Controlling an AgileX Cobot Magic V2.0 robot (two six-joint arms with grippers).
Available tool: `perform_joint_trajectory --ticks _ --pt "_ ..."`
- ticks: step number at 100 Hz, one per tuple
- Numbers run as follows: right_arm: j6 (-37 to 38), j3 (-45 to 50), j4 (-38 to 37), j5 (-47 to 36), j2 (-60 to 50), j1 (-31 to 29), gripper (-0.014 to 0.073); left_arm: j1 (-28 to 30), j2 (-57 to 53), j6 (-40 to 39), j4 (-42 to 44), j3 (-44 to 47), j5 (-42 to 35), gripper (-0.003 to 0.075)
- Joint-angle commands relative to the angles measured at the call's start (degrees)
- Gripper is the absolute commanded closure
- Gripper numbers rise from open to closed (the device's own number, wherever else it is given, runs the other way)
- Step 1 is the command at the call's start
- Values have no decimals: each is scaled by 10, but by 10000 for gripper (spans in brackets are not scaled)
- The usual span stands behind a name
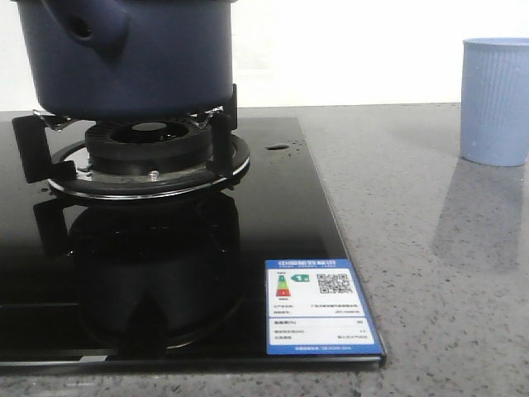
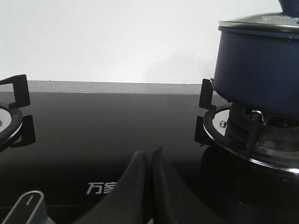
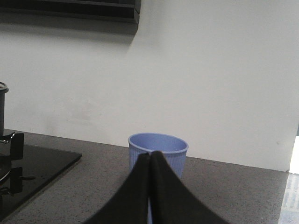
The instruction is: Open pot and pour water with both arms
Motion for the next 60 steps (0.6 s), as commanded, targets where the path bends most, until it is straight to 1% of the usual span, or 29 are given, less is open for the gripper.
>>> perform_joint_trajectory --ticks 1,60 --pt "-4 -14 15 -23 4 -4 655 1 -14 -5 -6 8 -38 736" --pt "-1 -14 15 -19 4 -4 655 1 -14 -5 -6 8 -38 736"
